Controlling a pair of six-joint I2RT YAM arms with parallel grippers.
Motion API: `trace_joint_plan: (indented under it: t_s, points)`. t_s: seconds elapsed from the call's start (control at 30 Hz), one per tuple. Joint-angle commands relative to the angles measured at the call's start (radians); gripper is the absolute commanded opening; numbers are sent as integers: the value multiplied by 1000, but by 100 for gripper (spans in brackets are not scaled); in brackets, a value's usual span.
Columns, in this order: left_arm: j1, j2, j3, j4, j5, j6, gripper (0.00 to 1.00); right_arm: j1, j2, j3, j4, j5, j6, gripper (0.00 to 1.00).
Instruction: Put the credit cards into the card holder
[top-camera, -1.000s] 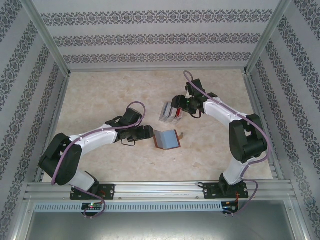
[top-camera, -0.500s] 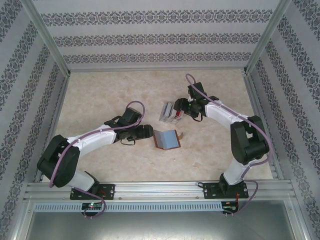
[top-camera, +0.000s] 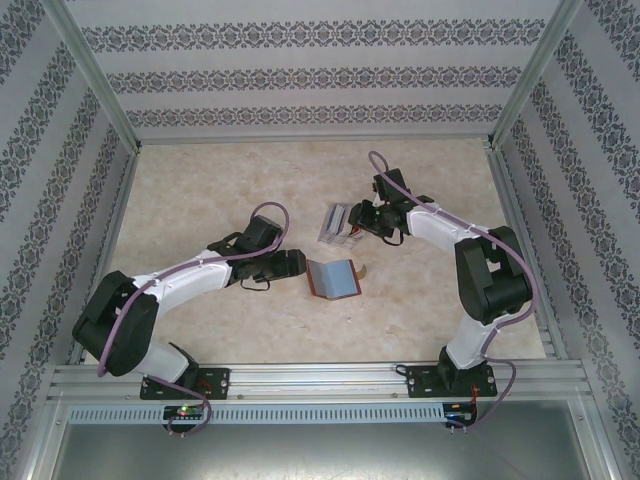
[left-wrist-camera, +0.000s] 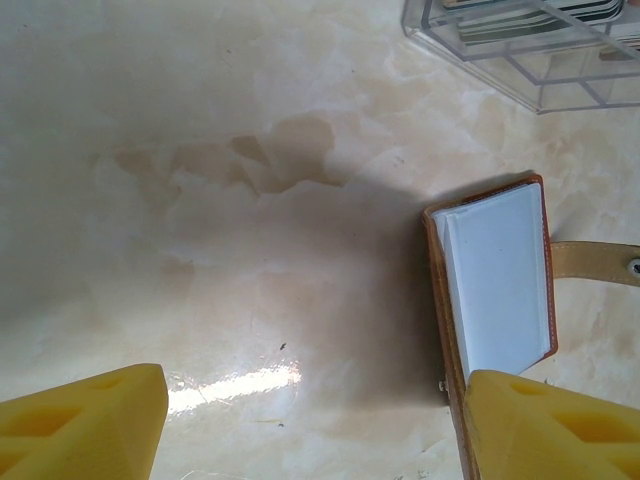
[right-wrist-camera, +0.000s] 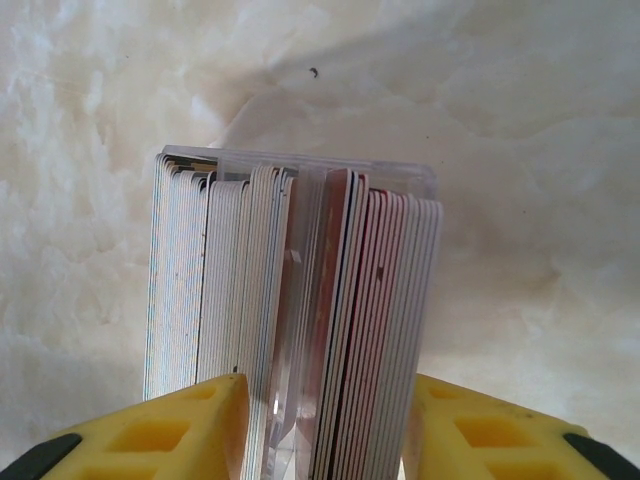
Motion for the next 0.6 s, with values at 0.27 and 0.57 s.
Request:
trace_joint_plan:
  t_s: [0.27,0.57]
  points:
    - [-11,15,9,-10,1,14,78,-6,-77,-1,-23,42,-46,47]
    - [-11,11,29,-32,-13,29,78,-3,-38,8,17,-3,-13,45]
